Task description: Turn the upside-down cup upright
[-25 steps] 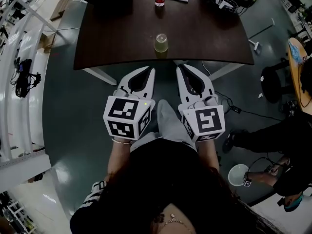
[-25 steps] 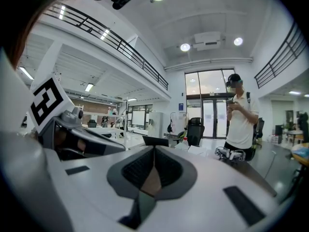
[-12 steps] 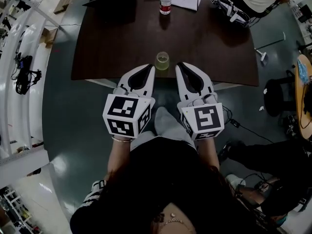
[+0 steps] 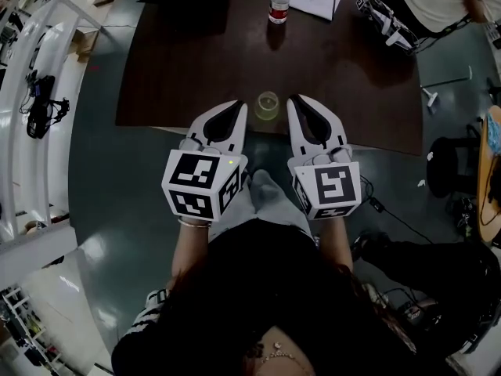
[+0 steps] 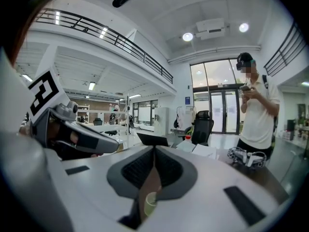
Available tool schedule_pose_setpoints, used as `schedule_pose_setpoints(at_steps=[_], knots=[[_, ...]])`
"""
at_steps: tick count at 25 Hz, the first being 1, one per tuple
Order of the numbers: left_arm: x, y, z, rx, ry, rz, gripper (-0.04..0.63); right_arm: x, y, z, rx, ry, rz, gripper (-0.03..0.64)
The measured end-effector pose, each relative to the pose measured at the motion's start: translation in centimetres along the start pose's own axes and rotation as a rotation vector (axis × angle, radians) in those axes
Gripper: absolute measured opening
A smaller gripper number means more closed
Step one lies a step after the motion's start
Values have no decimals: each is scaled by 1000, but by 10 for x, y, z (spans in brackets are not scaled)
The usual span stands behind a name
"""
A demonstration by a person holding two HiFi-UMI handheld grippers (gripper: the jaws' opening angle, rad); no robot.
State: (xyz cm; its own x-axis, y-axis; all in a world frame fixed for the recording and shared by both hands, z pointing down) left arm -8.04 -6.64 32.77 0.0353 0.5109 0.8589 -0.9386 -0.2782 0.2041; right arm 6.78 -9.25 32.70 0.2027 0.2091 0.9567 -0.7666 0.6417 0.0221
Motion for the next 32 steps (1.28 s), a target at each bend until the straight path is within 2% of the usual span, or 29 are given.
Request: schedule_pose_setpoints(at_steps=[10, 22, 32], knots=[[-13, 20, 28, 61, 14, 16, -9, 3, -3, 29, 18, 26, 7, 20], [1, 42, 49, 93, 57, -9, -9, 39, 0, 57, 30, 121, 41, 28], [19, 54, 56, 103, 97, -38, -9, 84, 1, 79, 16, 209, 105, 132]])
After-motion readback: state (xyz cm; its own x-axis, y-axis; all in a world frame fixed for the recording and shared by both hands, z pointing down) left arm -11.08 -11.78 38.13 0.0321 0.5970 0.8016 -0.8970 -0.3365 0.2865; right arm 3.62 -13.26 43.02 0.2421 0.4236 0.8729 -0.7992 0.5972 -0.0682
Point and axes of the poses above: the fingertips, and each gripper's own axes: z forward along the fingers, y to its left, x out of its underside, the point moved 7 cm from there along -z, backward along the fingers, and after that the axes turned 5 degrees about y, right-handed, at the moved point
